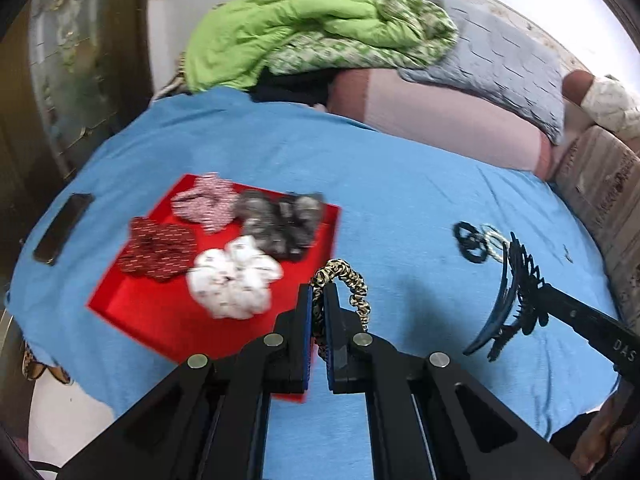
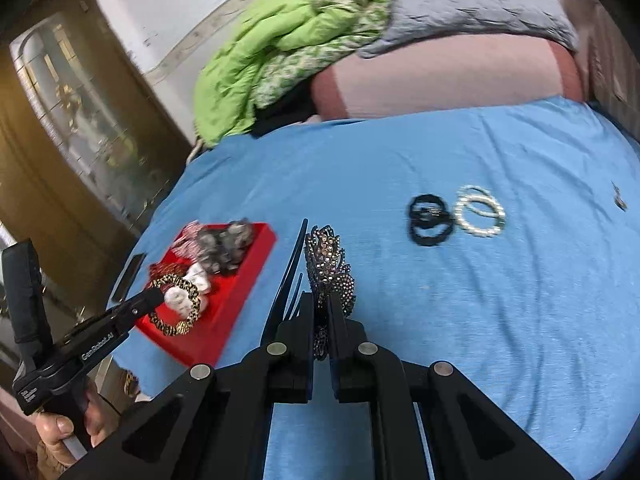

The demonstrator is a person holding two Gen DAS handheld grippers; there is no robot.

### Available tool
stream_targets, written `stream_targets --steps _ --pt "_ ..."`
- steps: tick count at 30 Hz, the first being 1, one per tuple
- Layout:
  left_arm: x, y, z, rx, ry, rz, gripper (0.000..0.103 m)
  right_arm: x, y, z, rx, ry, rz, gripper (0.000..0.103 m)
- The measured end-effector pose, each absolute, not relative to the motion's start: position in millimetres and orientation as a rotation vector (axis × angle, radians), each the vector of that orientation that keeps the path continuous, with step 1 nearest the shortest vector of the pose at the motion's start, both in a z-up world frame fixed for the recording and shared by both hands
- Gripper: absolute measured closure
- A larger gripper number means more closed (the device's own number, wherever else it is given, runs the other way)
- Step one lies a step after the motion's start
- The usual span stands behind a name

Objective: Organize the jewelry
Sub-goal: 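Lift the hair tie and claw clip and carry them toward the red tray, then lower the hair tie and claw clip into the red tray and open both grippers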

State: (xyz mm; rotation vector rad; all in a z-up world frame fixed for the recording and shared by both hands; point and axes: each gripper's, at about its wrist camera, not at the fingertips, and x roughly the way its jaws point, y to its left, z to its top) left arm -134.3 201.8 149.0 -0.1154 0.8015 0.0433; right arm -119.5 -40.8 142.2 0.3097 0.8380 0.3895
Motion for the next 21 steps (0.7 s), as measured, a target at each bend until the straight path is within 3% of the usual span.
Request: stream_targets --steps 21 --pt "-125 353 119 -0.282 0.835 0.276 0.098 -96 121 148 0.206 0.924 0.646 0.096"
